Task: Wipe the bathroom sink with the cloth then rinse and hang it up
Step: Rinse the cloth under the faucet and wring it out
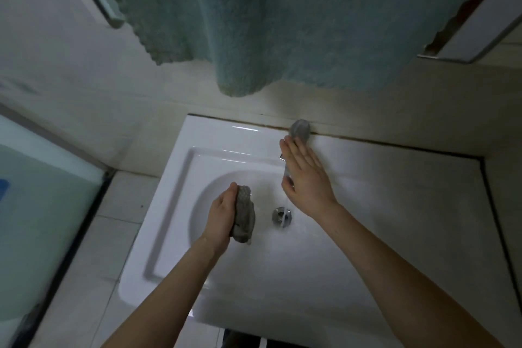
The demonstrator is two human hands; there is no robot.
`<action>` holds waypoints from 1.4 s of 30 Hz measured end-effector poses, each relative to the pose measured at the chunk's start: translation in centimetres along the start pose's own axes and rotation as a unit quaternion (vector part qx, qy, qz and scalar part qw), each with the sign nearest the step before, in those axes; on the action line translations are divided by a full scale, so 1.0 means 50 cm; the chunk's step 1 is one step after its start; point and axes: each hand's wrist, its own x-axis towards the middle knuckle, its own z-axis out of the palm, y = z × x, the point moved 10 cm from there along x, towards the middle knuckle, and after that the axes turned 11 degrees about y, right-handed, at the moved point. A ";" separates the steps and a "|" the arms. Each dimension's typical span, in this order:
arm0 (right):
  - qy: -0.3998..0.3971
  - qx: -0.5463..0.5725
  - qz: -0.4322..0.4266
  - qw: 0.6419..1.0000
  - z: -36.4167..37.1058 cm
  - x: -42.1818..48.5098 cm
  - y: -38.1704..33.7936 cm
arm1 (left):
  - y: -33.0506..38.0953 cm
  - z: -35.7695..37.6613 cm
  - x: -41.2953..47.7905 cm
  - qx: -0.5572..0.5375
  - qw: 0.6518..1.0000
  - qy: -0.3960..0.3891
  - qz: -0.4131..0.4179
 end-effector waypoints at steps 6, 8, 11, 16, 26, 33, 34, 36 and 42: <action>0.074 0.273 0.189 0.940 -0.081 -0.059 -0.026 | 0.112 0.021 -0.088 0.022 0.994 -0.065 0.089; 0.057 0.464 0.392 0.793 -0.041 -0.128 -0.017 | 0.154 0.039 -0.120 0.019 0.988 -0.105 0.113; -0.114 0.625 0.554 0.537 0.035 -0.224 -0.087 | 0.205 0.060 -0.164 -0.010 0.981 -0.145 0.129; -0.053 0.762 0.530 0.369 -0.024 -0.227 -0.133 | 0.228 0.055 -0.173 0.006 0.976 -0.100 0.192; 0.058 0.617 0.434 0.654 -0.120 -0.165 -0.097 | 0.168 0.101 -0.202 -0.169 0.974 -0.137 0.062; 0.224 0.552 0.447 0.667 -0.145 -0.160 -0.086 | 0.154 0.097 -0.211 -0.187 0.982 0.002 0.032; 0.226 0.536 0.448 0.679 -0.143 -0.162 -0.081 | 0.149 0.092 -0.209 -0.188 0.982 0.020 0.022; 0.238 0.497 0.440 0.709 -0.143 -0.165 -0.070 | 0.130 0.087 -0.202 -0.196 0.979 0.048 -0.005; 0.203 0.364 0.394 0.819 -0.083 -0.178 -0.054 | 0.022 0.078 -0.161 -0.179 0.968 0.122 -0.123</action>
